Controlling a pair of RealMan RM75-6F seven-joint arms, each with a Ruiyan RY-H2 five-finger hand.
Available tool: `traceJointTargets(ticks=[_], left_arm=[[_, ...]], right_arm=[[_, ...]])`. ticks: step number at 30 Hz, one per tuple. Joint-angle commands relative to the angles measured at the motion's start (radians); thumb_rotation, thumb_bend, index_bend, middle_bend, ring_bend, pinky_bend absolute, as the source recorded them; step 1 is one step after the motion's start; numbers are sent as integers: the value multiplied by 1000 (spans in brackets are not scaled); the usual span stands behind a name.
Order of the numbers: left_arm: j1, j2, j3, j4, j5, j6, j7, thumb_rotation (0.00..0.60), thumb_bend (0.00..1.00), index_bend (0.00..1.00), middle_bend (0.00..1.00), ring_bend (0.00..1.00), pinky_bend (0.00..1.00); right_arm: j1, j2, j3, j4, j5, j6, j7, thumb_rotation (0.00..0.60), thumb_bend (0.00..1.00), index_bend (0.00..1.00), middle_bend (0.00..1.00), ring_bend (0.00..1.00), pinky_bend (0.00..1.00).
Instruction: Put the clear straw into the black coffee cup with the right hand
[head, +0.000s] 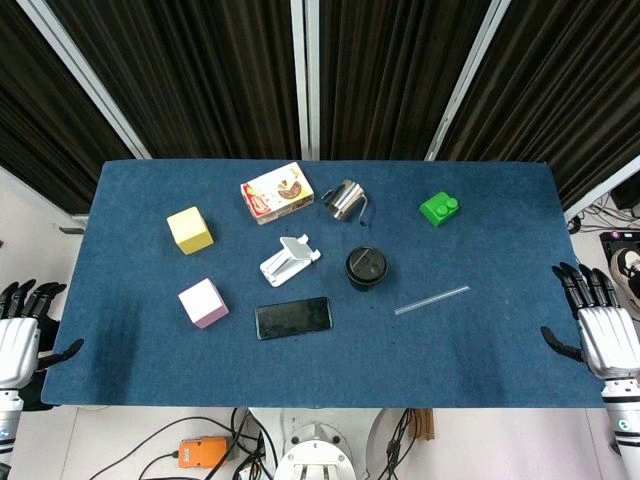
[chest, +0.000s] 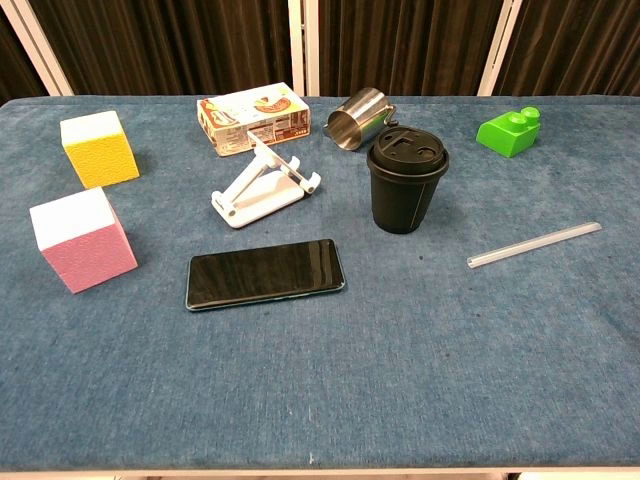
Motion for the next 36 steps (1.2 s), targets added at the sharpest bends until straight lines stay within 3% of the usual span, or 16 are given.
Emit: traceJointTargets(ticks=[1,5,10,17,25,36], left_arm=[[-1,1,1,-3,0,-3,6,600,90,175,163,65,8],[-3,2,-1,-8,1,-3,10,600,90,175,163,65,8],[-4,0,-2,-11,1,-3,10,600,90,175,163,65,8],[-2,3,-3,-14,-6,-5,14,600,89,175,163,65,8],[2,5,-4,-14,-18,-8,17,600,90,175,163,65,8],[-1,2,-5,-8,-22,-17,17,600,90,175,163,65,8]], right_arm=[[11,-11,4,6,-4,-16,-9,600,410,69,116,0,26],[63,-50,3,27,-36,-83,-62,600,409,133,116,0,63],[179,-145,13,93,-48,-253,-174,600,412,269,116,0,78],[314,-332,29,283,-41,-425,-228,600,434,406,118,0,78],[374,-447,16,440,-70,-446,-158,600,466,496,149,0,78],[402,-492,2,512,-67,-450,-104,600,484,552,171,0,78]])
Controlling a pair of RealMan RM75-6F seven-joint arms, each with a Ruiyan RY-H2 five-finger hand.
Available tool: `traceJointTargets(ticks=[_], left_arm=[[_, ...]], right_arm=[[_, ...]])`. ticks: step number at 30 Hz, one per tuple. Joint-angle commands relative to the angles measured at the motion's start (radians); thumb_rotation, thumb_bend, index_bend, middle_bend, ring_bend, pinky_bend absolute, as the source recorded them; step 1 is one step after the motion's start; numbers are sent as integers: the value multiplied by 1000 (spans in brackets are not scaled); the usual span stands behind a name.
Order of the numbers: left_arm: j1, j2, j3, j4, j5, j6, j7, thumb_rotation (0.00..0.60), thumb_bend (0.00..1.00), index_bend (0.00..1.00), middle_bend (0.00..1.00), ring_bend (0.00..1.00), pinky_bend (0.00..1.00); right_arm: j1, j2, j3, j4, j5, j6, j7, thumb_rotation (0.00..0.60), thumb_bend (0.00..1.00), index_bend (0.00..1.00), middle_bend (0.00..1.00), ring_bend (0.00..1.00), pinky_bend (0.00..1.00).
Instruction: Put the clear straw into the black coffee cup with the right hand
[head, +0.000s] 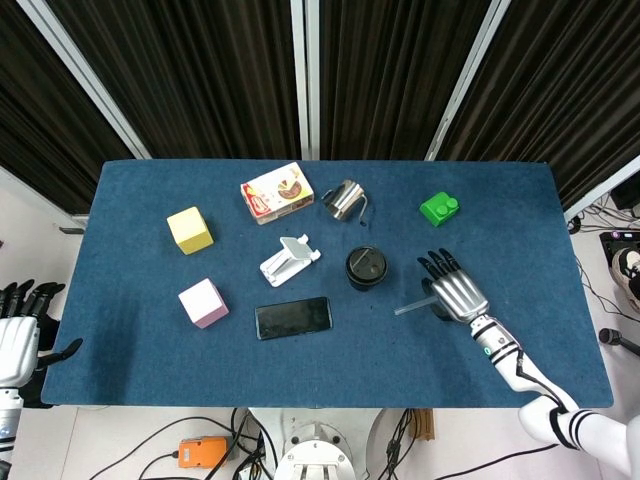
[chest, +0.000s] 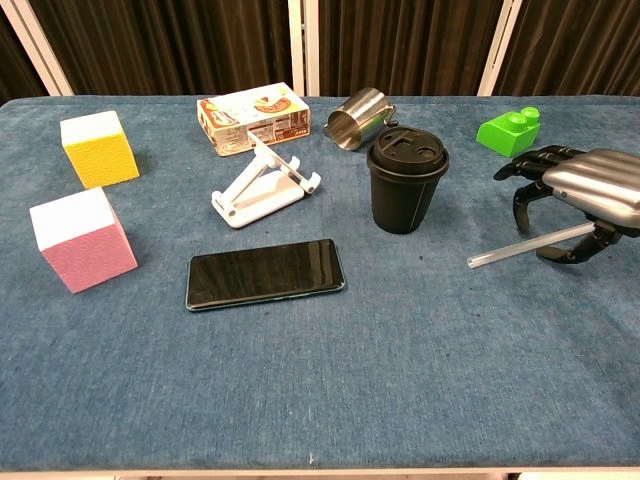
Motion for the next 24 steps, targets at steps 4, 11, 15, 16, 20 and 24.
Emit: traceJointTargets(ticks=[4,11,15,16,20,24], left_arm=[[0,-2,0,5,-1,-2,-3,600,90,175,163,65,8],[5,-4,2,16,-4,0,-10,600,89,175,163,63,8],[7,-6,4,21,-3,1,-14,600,90,175,163,62,8],[8,-7,4,22,-3,1,-16,600,90,175,163,61,8],[9,-8,5,26,-2,3,-20,600,90,175,163,60,8],[11,-5,5,26,-1,3,-21,600,90,175,163,61,8]], right_arm=[[12,-13,-4,14,10,-9,6,600,488,562,176,0,78],[22,-23,-11,22,20,-17,10,600,533,603,197,3,78],[26,-24,-13,23,24,-17,15,600,561,654,225,14,77],[26,-24,-13,23,25,-14,16,600,567,670,233,18,78],[19,-16,-4,11,22,29,61,600,570,693,246,27,77],[5,23,17,-46,-8,146,196,600,578,704,254,39,80]])
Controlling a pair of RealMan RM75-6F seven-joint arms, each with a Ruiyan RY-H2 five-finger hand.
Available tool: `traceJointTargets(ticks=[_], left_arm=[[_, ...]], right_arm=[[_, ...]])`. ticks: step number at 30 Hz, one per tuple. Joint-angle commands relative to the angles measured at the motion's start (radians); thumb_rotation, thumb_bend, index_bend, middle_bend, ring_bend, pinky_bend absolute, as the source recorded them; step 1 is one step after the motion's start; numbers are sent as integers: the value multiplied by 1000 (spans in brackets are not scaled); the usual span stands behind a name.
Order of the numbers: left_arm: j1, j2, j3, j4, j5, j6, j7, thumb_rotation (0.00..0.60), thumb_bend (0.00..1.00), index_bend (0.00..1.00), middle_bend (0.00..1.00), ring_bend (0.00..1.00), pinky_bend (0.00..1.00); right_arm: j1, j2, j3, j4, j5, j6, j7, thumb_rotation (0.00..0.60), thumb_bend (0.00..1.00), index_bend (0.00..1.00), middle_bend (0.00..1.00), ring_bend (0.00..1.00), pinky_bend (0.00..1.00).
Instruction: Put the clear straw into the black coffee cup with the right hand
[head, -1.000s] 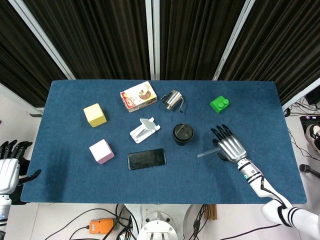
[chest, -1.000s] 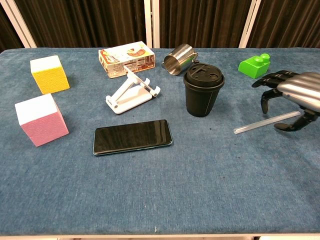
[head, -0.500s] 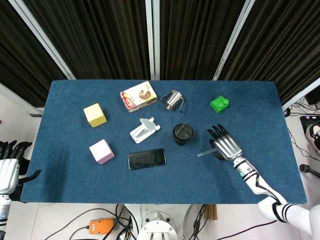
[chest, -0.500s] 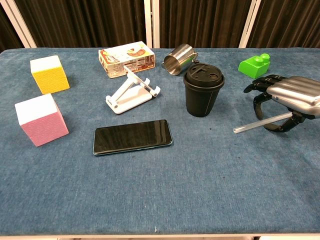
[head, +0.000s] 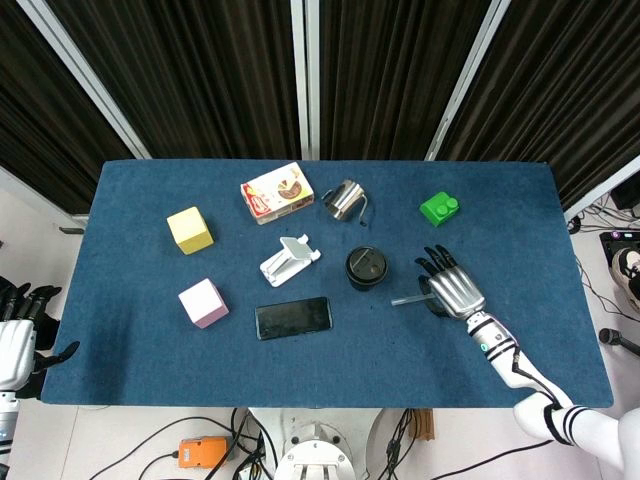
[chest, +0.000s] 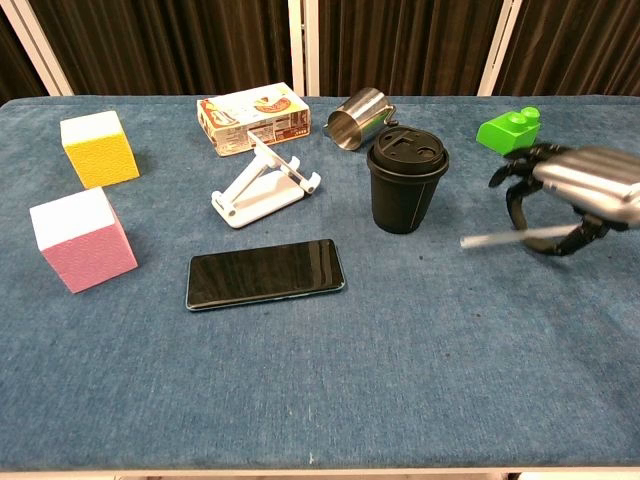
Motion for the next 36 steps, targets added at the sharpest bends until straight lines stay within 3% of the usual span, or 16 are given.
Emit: traceJointTargets(ticks=[1,7,15,25,36], left_arm=[[0,2,-1,-1,1,1,0,600,90,175,163,61,8],[-1,8,-2,-9,5,5,4,600,90,175,163,60,8],[1,12,-3,-17,5,7,8,600,90,175,163,61,8],[1,11,-4,-17,0,3,6,600,90,175,163,60,8],[1,4,-4,-8,-5,-4,1,600,90,175,163,60,8]], right_arm=[[-16,52,25,-73,-35,123,157,600,580,706,257,41,82],[-19,146,71,-224,-57,248,459,600,587,710,265,46,96],[42,147,138,-341,5,193,763,600,612,709,266,47,99],[111,1,225,-283,115,140,802,600,632,710,267,55,99],[136,-118,227,-155,132,129,797,600,632,711,268,58,99]])
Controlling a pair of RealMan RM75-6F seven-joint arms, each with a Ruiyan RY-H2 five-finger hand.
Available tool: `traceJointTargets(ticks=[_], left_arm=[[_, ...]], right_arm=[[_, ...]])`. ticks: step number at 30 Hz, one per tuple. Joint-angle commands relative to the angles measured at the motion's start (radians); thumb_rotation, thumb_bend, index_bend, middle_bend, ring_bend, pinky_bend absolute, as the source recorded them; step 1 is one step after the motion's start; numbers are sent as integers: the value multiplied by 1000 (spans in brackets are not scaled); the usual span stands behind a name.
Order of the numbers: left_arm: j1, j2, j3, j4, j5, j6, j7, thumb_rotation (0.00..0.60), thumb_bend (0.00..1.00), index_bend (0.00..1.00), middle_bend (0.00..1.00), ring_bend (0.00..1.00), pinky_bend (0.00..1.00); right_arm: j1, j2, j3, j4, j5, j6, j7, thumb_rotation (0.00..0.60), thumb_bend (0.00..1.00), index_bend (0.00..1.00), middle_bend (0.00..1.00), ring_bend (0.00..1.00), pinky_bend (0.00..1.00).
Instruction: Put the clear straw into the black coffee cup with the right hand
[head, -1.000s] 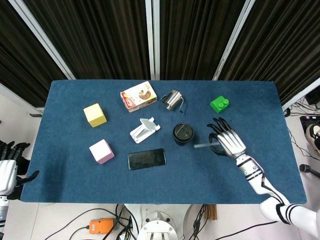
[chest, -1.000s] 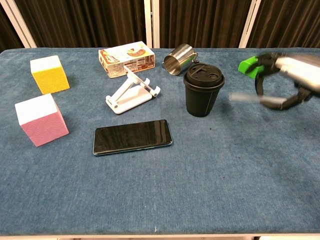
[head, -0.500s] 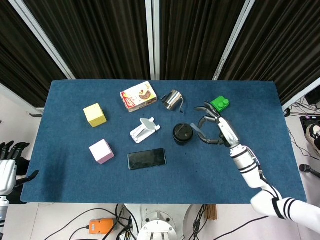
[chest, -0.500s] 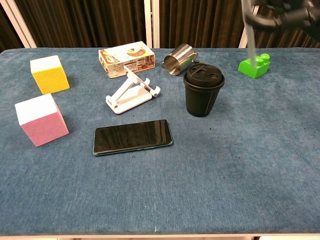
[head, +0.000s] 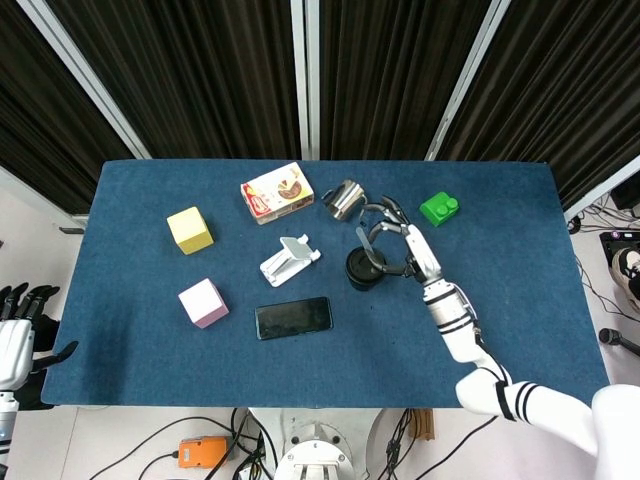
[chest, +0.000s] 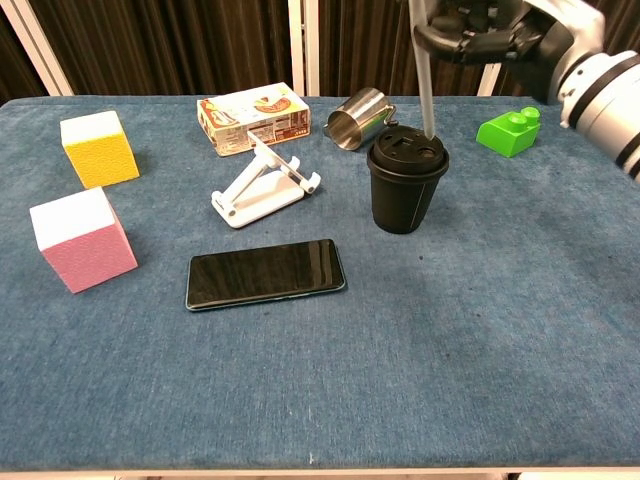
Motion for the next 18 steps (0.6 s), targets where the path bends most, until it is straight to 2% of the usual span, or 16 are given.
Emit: traceJointTargets(ticks=[1,18], left_arm=[[1,-1,1,2,0,1,-1,600,90,175,163,60,8],[3,-3,1,9,-3,-3,-6,600,90,175,163,60,8]], right_arm=[[4,-20,-3,27,-1,-1,3,600,632,711,267,58,99],[5,-53,-28,79,-16,-17,36,600,632,701,268,58,92]])
